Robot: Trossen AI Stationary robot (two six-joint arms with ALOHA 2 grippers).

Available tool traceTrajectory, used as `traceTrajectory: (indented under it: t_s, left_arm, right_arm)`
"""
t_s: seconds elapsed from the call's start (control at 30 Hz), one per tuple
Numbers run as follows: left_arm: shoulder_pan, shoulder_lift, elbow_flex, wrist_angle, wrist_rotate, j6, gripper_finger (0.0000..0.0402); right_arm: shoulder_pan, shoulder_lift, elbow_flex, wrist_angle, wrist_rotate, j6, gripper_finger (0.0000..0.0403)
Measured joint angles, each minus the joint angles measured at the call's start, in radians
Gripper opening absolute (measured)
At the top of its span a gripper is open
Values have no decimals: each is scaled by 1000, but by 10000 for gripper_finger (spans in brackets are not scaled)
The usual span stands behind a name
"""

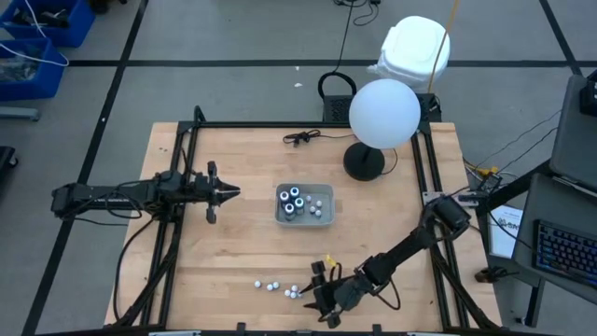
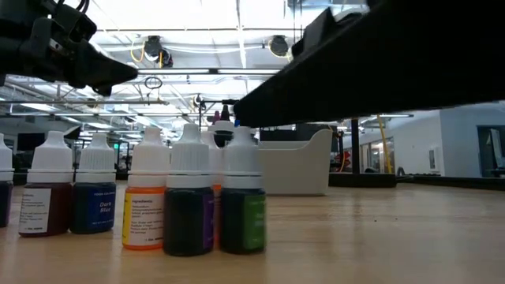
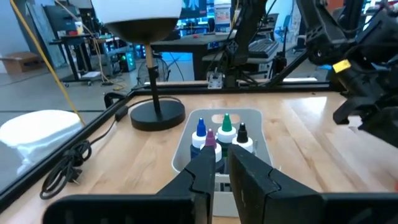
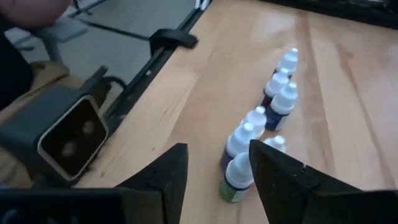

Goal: Pick & Place food coloring
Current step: Put the right small yellow food coloring bottle into the gray bin

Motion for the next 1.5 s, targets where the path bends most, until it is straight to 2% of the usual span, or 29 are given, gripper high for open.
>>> traceTrajectory:
  t_s: [0.23,0.5,0.7,0.83,0.93,1.13,1.33,1.5]
  left_arm:
    - [0,0,0,16,0,-15,51]
    - [0,0,0,12,0,-14,51]
    - [0,0,0,12,0,-14,51]
    - [0,0,0,6,0,-31,51]
    - [0,0,0,6,0,-36,51]
    - [0,0,0,5,0,-37,51]
    - [0,0,0,-2,0,-37,51]
    - [0,0,0,-2,0,-36,51]
  right_arm:
    - [-6,16,-1,-1,47,8,161]
    - [-6,15,-1,0,49,31,162]
    - [-7,9,-1,1,50,-16,162]
    - [-7,9,-1,8,126,-59,162]
    - [-17,9,-1,8,144,-85,162]
    - [-63,9,-1,16,14,-92,162]
    - [-88,9,-1,14,-15,-106,160]
    - [-106,9,-1,9,-97,-108,159]
